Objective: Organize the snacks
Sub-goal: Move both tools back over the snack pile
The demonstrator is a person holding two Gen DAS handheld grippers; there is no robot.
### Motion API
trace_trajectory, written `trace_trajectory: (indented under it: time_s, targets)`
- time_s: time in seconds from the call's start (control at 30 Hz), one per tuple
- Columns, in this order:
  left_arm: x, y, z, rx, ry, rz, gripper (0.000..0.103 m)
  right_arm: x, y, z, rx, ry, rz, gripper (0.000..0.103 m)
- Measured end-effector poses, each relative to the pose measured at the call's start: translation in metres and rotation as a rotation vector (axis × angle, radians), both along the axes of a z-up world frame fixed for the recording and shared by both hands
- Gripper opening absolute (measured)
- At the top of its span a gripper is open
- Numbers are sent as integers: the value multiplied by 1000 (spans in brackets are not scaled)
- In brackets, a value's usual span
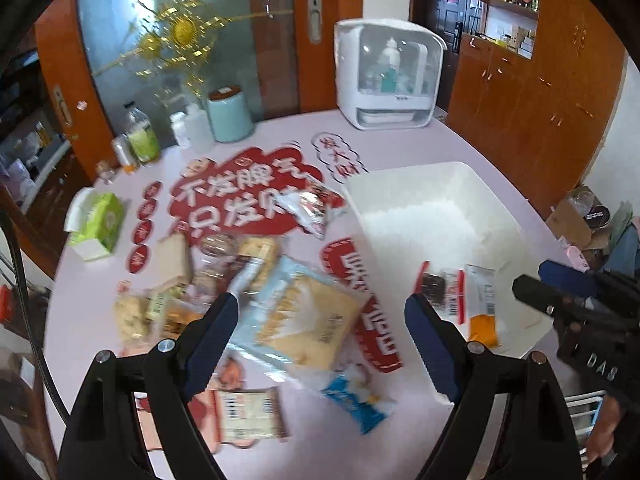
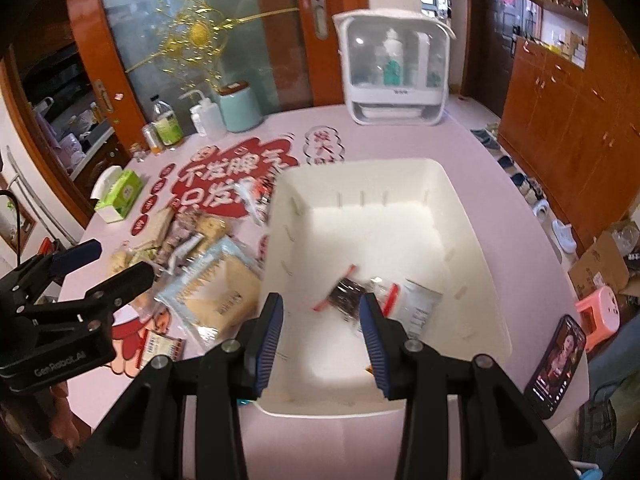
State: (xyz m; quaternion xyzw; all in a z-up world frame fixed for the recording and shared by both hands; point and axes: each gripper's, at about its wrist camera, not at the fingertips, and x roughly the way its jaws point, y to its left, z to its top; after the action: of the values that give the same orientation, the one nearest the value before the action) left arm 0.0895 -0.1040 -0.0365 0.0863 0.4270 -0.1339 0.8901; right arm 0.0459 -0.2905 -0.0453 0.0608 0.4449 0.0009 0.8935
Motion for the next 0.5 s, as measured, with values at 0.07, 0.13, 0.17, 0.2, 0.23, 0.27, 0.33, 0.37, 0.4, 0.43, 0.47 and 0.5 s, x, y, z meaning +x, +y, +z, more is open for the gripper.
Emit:
trace_trajectory:
  time_s: [0.07, 0.13, 0.17, 0.2, 0.23, 0.27, 0.33, 0.37, 0.4, 0.43, 0.47, 0.5]
  targets:
    - [-4, 13, 9, 13, -23, 6, 85, 1, 11, 8, -1, -19, 10, 40]
    - [-5, 30, 21, 28, -41, 24, 85, 2, 22, 14, -3, -36, 14, 40]
    - [-4, 39, 26, 20, -37, 35, 85, 3, 27, 18, -5, -45, 17, 40]
    - [-2, 47, 29, 8, -30, 44, 85, 3, 32, 21, -4, -53, 20, 40]
    - [1, 57, 32, -6, -14, 56, 85, 3, 36, 24, -2, -60, 22, 40]
    - [2, 66, 35, -15, -5, 65, 85, 3, 43, 28, -1, -72, 26, 40]
    - [6, 83, 39, -21, 1, 88, 85, 4, 52, 33, 2, -83, 33, 40]
    - [6, 90, 40, -22, -1, 93, 85, 5, 59, 35, 6, -88, 39, 40]
    - [7, 100, 42, -29, 1, 96, 85, 6, 64, 37, 9, -89, 44, 40]
    - [6, 106, 42, -34, 3, 93, 85, 7, 69, 38, 12, -90, 49, 40]
    - [6, 111, 43, -35, 5, 84, 85, 7, 74, 39, 14, -90, 54, 40]
    - [6, 115, 43, -29, 6, 75, 85, 7, 80, 40, 14, -90, 61, 40]
